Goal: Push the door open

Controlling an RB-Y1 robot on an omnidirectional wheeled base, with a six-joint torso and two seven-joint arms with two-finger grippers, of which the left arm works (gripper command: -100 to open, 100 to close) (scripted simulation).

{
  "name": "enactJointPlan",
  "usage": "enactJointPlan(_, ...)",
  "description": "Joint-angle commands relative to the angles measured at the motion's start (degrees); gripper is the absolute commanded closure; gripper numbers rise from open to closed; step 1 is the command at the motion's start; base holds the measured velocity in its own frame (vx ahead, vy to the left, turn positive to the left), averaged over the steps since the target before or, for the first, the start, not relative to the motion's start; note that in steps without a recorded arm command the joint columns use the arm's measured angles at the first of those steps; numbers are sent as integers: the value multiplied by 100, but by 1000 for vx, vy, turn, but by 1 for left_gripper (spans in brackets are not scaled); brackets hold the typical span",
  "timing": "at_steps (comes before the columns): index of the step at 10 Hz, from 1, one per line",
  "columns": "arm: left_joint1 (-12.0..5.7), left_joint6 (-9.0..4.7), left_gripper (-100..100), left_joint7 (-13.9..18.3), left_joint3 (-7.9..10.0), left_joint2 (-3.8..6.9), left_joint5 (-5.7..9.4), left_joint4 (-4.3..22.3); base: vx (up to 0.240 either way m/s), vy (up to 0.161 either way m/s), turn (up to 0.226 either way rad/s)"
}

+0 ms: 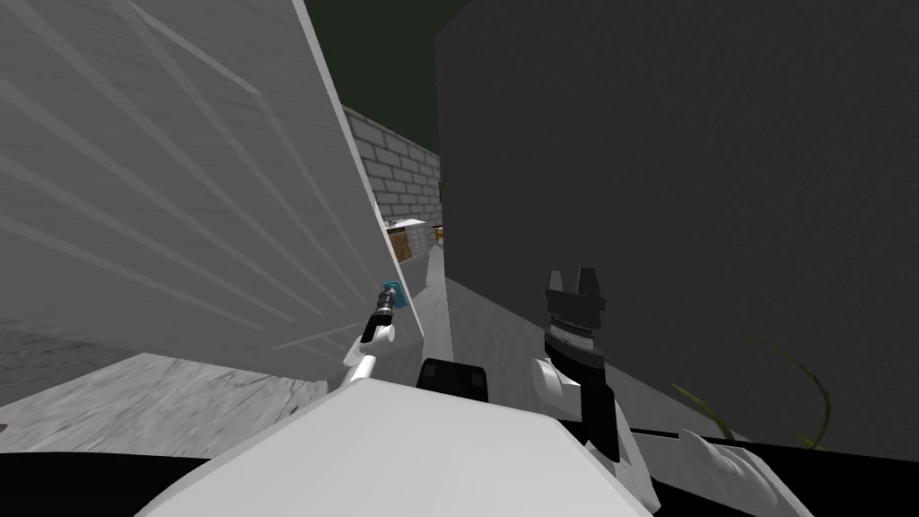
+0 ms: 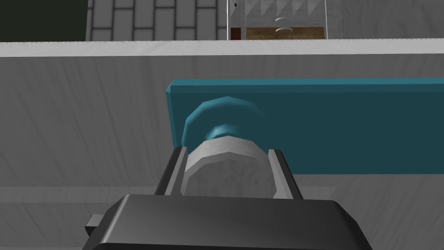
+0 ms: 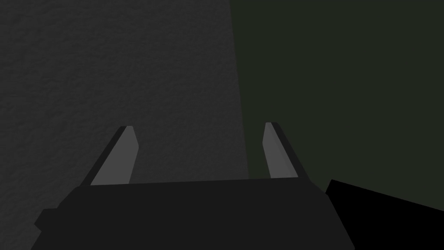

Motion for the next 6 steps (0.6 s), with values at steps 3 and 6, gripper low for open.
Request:
enactJointPlan(3,12,-32,100,-45,272,-143,46,-47,224,-28,62)
enactJointPlan(6,90,-23,100,-67,414,-5,74,-98,160,9,31)
